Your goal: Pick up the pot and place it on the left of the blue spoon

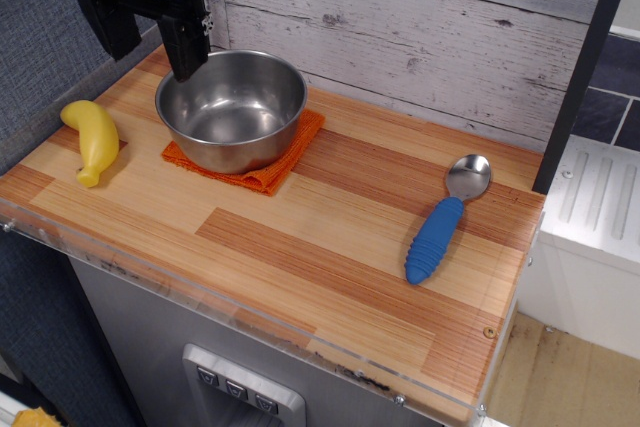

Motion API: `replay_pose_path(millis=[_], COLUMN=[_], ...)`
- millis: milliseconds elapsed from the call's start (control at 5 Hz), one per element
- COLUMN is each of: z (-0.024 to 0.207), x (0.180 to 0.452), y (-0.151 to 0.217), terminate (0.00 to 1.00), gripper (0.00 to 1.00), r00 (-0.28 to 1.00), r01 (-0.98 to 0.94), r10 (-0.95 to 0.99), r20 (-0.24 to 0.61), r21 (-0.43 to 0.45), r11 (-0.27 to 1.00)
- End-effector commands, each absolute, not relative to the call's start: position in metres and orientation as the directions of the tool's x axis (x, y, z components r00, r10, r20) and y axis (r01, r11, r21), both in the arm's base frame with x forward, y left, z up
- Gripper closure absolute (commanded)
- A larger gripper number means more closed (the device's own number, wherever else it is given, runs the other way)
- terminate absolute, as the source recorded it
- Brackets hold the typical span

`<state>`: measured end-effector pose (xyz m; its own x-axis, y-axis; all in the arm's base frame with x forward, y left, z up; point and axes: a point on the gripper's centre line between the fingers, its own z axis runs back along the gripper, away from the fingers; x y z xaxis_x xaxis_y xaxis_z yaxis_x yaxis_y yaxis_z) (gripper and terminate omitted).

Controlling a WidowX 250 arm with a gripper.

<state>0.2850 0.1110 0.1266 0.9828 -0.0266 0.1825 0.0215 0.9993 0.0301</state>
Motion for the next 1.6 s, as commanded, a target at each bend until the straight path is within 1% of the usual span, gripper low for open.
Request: replay_pose_path(millis=[0,200,400,600,800,1000,1200,1400], z=[0.127,0.112,0.105,0.093,0.068,0.049,0.045,0.044], x=[0.285,0.301,0.309,0.311,0.316,0.323,0.327,0.327], y=[0.111,0.086,0.049,0.029,0.033,0.049,0.056,0.052], terminate=[0.0,0.0,0.0,0.0,0.0,0.0,0.0,0.0], gripper=[0.0,0.0,0.0,0.0,0.0,0.0,0.0,1.0], r00=[0.983,0.978,0.966,0.961,0.965,0.975,0.977,0.974], r01=[0.022,0.065,0.156,0.201,0.201,0.185,0.182,0.199], r10=[-0.027,-0.067,-0.153,-0.198,-0.204,-0.19,-0.188,-0.204], r20=[0.183,0.196,0.208,0.192,0.167,0.118,0.105,0.1], r21=[0.03,0.017,0.002,0.003,0.032,0.053,0.063,0.057], r11=[0.999,0.998,0.988,0.98,0.979,0.981,0.981,0.978])
